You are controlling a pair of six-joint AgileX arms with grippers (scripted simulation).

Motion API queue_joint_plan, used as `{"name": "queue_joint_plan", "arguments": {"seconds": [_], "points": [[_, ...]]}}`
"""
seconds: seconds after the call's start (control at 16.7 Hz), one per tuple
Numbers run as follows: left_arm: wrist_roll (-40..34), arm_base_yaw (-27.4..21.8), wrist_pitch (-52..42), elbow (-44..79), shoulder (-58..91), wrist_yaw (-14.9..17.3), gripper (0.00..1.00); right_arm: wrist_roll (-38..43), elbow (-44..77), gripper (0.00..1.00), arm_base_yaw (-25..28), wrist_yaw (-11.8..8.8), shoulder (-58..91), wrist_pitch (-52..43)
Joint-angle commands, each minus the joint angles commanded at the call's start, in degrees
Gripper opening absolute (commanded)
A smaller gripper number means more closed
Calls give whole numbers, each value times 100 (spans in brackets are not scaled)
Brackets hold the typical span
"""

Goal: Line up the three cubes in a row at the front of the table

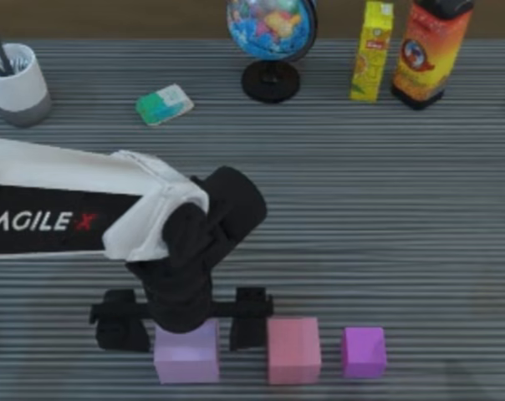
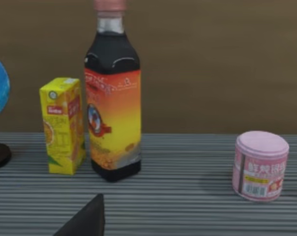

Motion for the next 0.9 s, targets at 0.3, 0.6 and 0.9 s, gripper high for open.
{"name": "queue_joint_plan", "arguments": {"seconds": [0.3,0.6,0.9], "points": [[-3,3,-20,17,-11,-1,100,0,0,100,0,0,0,0],[-50,63,-938,540,-355,-1,100,0,0,100,0,0,0,0],[-29,98,-1613,930,-687,-2,100,0,0,100,0,0,0,0]]}}
